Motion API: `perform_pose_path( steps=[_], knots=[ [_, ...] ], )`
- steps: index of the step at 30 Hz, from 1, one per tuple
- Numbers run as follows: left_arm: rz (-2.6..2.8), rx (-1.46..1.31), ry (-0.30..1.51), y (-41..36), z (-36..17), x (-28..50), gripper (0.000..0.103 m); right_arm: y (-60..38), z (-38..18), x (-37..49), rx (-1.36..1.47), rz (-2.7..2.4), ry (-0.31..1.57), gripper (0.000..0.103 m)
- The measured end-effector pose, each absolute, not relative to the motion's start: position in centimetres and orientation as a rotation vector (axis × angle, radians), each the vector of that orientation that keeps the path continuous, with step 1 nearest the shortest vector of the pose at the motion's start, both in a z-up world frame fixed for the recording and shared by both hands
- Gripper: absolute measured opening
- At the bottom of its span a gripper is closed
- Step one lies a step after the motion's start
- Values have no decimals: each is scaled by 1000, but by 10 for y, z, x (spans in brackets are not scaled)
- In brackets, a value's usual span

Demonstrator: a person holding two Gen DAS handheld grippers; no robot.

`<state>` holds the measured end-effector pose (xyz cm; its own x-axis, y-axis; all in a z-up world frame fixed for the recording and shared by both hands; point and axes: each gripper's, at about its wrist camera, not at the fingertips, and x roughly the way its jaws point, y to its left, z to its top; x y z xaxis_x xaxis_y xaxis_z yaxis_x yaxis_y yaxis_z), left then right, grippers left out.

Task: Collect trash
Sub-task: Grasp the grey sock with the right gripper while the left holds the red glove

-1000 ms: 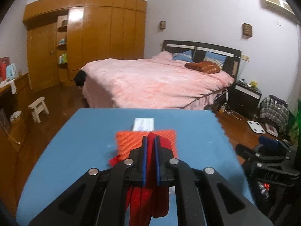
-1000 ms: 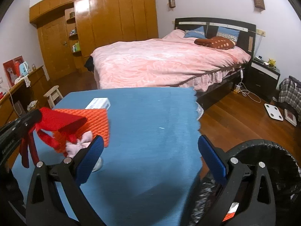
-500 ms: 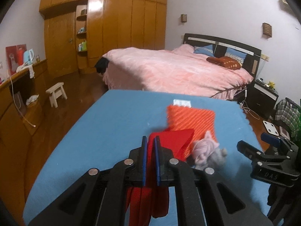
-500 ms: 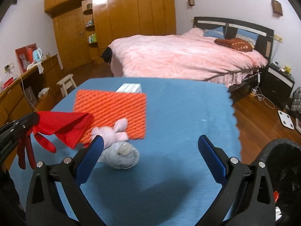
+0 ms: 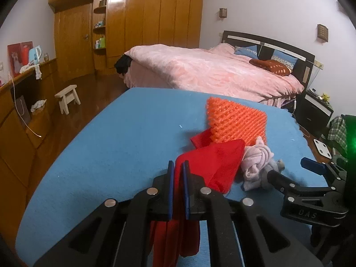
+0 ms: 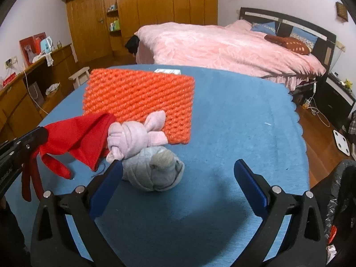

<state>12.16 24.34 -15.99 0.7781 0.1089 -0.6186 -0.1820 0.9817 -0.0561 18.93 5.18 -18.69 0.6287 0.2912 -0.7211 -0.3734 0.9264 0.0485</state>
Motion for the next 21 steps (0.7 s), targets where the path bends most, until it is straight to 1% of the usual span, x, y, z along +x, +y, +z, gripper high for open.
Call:
perform_pose_path(
  steps=[1,3,5,7,8,12,15,16,21],
  knots=[
    [158,-115,662,243,-161,122,8,53,-188,190,-108,397,817,83],
    [157,-117,665,244,-162,122,8,54,-189,190,-111,418,825,79],
    [156,-117,667,243,-162,121,8,58,-189,189,-119,445,828,70],
    [155,-119,668,243,-162,120,8,61,-189,188,-124,480,831,53],
    [154,-118,668,243,-161,120,8,64,-189,186,-128,503,835,48],
    [146,-110,661,238,-156,120,8,64,-185,183,-142,510,832,43],
    [139,-106,654,233,-151,120,8,57,-179,180,-131,509,831,41],
    [135,-106,651,233,-150,119,8,56,-176,180,-128,508,827,38],
    [99,-101,628,217,-135,118,8,35,-162,176,-97,478,813,37]
  ],
)
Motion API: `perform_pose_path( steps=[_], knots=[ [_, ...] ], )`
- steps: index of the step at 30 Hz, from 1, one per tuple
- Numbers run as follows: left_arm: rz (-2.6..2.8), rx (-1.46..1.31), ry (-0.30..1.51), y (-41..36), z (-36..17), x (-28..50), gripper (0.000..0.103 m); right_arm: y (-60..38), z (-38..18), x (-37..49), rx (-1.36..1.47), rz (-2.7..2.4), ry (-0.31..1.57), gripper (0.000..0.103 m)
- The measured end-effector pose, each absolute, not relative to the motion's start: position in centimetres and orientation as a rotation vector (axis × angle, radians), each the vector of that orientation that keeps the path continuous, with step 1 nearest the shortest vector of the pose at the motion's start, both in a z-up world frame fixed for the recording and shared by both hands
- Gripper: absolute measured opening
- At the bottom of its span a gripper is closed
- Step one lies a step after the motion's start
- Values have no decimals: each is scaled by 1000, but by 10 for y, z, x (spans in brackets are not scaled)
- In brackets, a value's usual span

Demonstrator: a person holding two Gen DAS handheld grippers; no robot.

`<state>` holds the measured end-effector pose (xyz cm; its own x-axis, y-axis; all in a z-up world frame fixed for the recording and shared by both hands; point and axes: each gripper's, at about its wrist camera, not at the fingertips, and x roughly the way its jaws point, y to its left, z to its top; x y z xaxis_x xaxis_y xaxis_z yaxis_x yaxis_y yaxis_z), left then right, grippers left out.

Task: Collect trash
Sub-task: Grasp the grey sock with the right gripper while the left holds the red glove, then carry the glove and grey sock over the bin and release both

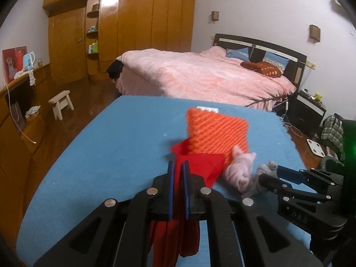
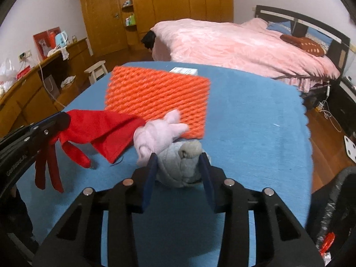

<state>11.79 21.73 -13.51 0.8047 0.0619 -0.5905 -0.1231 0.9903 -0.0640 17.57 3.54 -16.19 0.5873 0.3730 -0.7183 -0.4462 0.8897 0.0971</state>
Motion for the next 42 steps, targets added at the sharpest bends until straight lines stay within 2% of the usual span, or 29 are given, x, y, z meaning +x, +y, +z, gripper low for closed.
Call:
perform_pose_path(
  steps=[42],
  knots=[
    [-262,-68,484,55,-42,110,8,-138,-48,123,33,279,555,33]
  ],
)
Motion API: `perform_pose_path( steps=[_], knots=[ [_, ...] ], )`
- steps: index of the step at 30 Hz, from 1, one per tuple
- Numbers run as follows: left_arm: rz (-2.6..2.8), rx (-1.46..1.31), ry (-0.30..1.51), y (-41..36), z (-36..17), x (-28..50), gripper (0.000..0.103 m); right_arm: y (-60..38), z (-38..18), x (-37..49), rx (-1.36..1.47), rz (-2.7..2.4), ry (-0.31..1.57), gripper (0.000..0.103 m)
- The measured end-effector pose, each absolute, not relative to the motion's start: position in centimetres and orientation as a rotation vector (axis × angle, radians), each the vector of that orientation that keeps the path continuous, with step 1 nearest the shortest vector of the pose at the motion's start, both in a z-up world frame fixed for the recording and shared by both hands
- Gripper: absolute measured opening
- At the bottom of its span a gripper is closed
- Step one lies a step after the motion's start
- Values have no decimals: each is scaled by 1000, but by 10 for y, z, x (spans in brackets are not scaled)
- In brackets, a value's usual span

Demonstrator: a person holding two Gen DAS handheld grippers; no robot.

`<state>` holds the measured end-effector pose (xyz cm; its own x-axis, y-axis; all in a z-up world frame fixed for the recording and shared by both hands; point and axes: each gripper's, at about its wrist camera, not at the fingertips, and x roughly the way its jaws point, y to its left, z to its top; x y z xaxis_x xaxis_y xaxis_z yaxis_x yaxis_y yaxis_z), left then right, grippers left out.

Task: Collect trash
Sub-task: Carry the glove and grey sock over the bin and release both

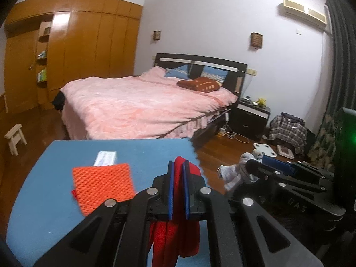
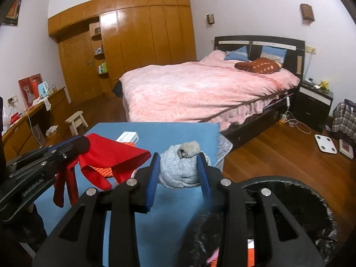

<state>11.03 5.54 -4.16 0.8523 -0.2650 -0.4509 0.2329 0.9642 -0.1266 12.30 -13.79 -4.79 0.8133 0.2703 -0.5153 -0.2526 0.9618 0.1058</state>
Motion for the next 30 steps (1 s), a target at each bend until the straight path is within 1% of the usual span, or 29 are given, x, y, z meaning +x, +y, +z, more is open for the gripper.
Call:
perform_pose_path(
  steps=[11,20,30],
  knots=[
    [-399,-41,489,-9,-42,106,8,-207,-42,98,53,138,537,33],
    [-512,-15,519,-66,-53,103,8,-259,-54,74,74,12,561,33],
    [-609,28,552,-118,-71,98,8,-296,-69,55,93,-83,580,33]
  ],
)
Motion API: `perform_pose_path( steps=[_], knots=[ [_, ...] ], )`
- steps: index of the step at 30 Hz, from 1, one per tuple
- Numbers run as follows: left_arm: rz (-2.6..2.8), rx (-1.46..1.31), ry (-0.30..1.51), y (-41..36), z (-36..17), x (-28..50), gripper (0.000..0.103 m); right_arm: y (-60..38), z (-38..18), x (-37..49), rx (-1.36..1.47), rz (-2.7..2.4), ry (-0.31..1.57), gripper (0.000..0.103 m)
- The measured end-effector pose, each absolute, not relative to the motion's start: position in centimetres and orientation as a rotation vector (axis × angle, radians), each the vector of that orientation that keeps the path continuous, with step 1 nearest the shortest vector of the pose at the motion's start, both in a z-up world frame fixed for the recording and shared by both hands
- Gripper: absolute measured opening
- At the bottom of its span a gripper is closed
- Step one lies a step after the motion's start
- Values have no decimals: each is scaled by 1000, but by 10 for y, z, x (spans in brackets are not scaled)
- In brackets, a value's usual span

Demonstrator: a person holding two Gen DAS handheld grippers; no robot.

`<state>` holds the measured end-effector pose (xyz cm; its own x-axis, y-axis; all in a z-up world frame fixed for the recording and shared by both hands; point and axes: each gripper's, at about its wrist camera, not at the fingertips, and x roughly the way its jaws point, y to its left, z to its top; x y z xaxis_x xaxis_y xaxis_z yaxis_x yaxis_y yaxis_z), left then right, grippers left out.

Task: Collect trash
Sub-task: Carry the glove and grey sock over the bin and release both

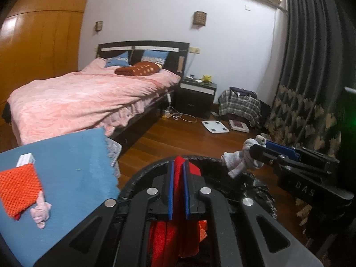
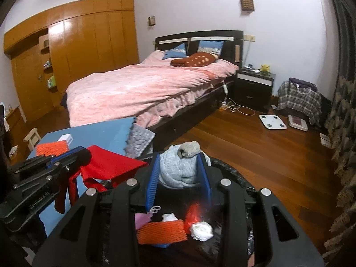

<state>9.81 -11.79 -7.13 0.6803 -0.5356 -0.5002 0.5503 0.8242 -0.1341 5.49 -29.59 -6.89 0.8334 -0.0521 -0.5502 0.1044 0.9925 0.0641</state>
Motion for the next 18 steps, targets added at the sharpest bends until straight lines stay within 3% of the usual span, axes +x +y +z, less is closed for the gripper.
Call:
perform_pose_path(
  steps=[12,13,16,18],
  knots=[
    [-665,56,613,-142,-86,102,11,-323,-92,49,119,-138,622,33],
    [-663,57,617,-143,-87,103,14,-324,-94,49,121,-138,628,34],
    [-651,44,629,-141,-88,105,36,-324,-98,50,121,-142,638,36],
    [-635,38,625,-135,-88,106,50,-323,-98,51,117,-150,640,46]
  ],
)
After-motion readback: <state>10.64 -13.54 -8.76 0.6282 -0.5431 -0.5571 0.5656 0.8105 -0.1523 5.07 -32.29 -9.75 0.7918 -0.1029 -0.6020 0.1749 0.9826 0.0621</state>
